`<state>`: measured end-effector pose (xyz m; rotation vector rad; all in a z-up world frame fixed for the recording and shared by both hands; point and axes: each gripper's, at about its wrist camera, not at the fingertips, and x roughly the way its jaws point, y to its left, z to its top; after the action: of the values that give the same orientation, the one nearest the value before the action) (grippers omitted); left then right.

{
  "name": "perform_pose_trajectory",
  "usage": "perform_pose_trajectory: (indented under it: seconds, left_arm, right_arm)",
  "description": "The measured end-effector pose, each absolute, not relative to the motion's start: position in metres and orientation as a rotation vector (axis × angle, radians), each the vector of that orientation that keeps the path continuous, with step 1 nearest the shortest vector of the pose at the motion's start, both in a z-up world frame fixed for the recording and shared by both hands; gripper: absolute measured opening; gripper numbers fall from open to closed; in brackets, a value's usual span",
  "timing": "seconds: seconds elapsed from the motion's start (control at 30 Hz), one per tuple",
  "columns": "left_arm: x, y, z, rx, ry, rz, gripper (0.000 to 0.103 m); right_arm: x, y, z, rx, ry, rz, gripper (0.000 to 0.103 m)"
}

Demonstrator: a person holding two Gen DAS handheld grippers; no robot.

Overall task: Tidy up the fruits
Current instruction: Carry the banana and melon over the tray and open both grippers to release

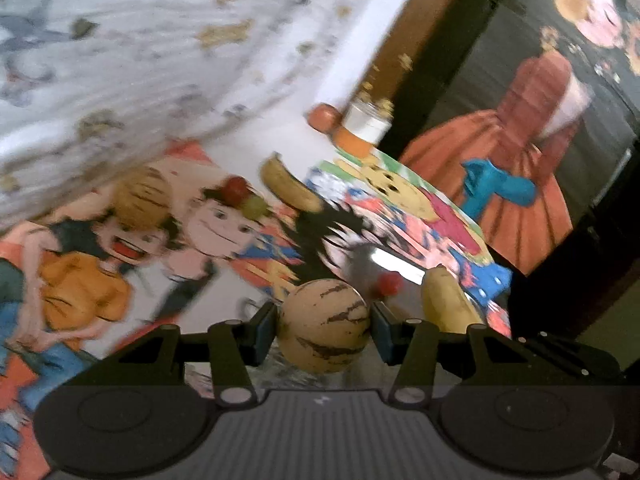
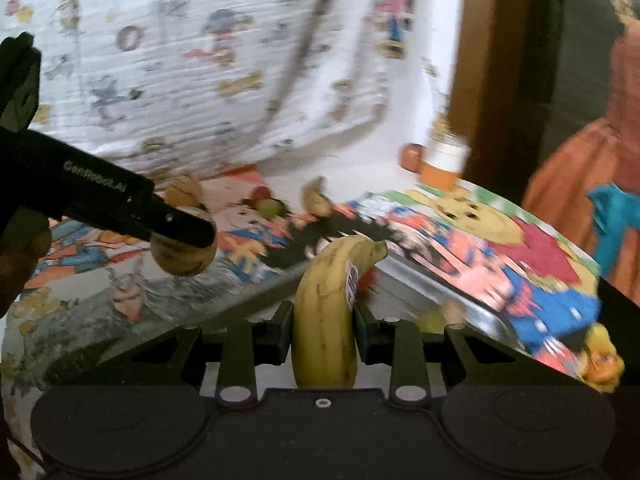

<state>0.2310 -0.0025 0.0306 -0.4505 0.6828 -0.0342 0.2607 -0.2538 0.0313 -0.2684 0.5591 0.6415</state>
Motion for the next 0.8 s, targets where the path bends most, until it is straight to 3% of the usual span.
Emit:
perform_pose_trajectory:
  seconds: [0.37, 0.8]
  left_arm:
    - [0.235, -0.061, 0.011, -0.363, 0.722, -0.123, 0.054]
    - [0.239, -0.075, 0.000, -0.312, 0.765, -0.125, 0.055]
  right_arm:
    - [0.247, -0.282, 0.006, -0.192, 0.609, 0.544, 0.033]
    - [0.248, -0.281, -0.004, -0.177, 0.638, 0.522, 0.033]
